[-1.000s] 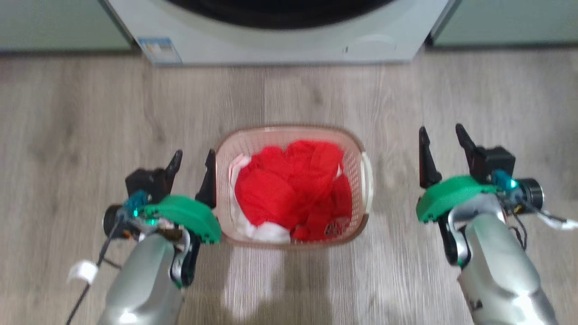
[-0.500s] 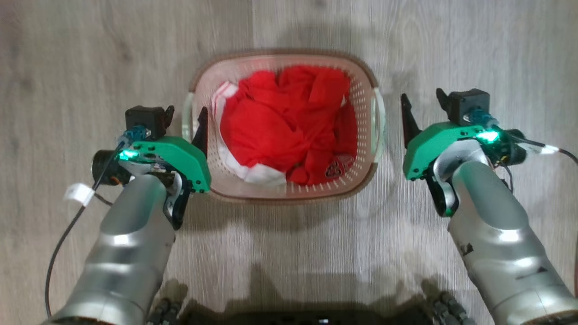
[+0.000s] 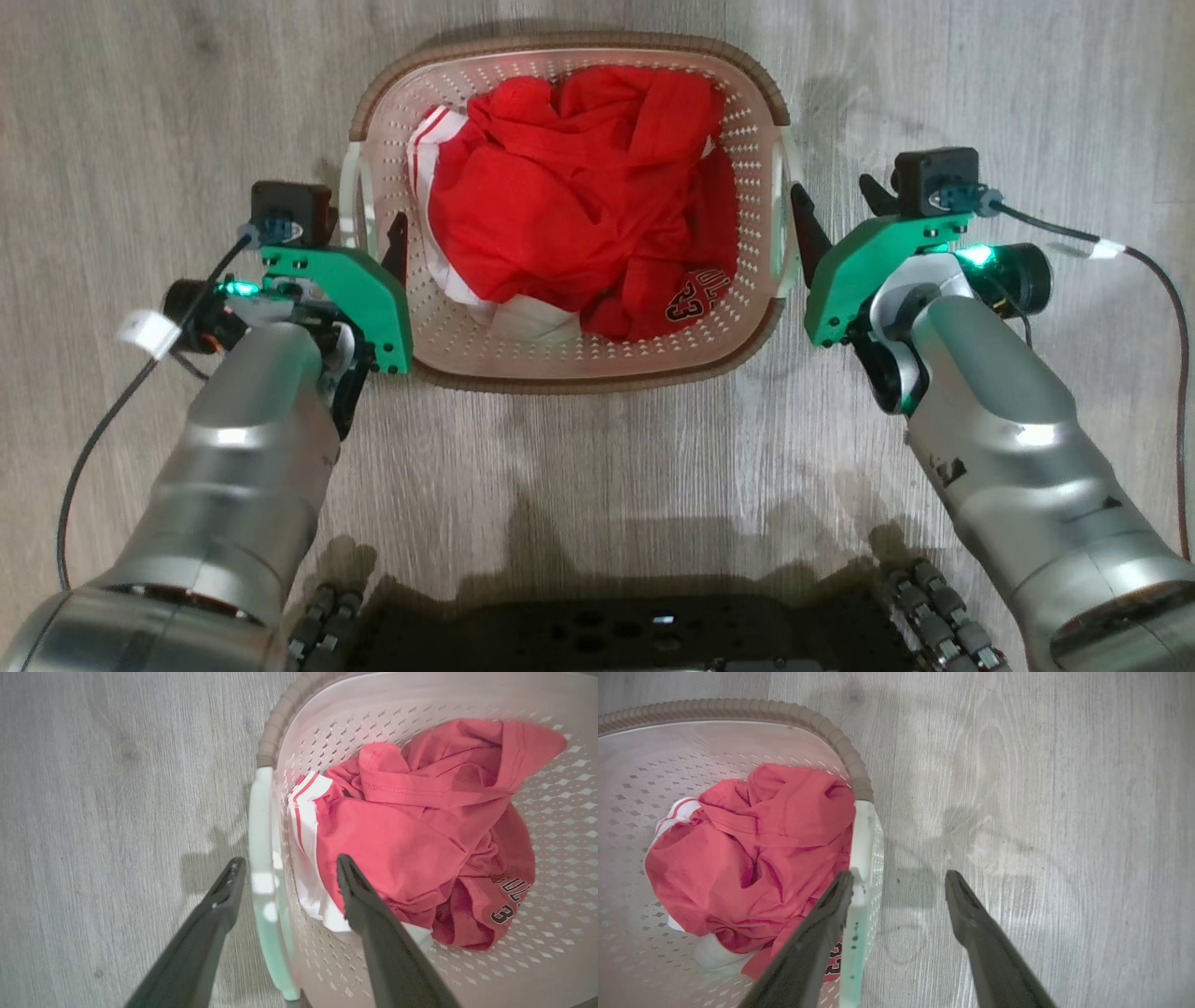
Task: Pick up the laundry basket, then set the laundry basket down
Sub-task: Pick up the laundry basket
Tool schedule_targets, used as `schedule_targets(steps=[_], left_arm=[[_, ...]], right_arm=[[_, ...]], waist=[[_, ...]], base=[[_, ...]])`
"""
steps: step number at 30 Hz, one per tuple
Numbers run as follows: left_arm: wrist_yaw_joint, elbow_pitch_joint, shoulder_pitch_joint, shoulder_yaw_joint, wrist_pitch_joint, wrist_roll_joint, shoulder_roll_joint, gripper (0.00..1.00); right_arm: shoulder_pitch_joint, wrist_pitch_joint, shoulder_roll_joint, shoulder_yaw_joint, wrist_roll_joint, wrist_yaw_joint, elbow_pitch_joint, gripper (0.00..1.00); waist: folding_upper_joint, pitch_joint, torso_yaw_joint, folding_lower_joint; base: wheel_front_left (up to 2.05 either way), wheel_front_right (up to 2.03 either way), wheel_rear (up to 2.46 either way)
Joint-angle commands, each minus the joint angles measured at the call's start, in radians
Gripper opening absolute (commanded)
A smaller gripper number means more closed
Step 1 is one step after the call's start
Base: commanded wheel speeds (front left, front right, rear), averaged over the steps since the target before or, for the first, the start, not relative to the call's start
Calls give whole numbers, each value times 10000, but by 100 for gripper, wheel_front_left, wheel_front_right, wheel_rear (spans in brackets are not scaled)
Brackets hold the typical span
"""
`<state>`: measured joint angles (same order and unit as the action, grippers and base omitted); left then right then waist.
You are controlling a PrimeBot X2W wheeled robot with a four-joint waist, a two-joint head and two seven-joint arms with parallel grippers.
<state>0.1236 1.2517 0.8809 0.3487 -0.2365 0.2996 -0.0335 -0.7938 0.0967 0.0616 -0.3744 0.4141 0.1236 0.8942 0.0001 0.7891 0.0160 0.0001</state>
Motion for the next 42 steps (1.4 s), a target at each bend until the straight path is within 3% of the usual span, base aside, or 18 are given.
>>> schedule_targets(steps=[1,21,42], left_arm=[[4,35,-19,-134,33,9,-319,100],[65,365,1121,898,1846,29,-195,100],[70,-138,1296,2058,1953,1496,-169,100]], right_arm=[[190,-63,-114,-263,201,71,-57,100],[-1215,-1242,-114,-1303,1637,71,1168,100],[-1801,-850,-114,-2149,2668,71,1867,100]], waist=[[-1,71,30,-1],[-1,1238,325,-1],[-1,1620,550,-1]], base=[[0,0,0],[0,0,0],[0,0,0]])
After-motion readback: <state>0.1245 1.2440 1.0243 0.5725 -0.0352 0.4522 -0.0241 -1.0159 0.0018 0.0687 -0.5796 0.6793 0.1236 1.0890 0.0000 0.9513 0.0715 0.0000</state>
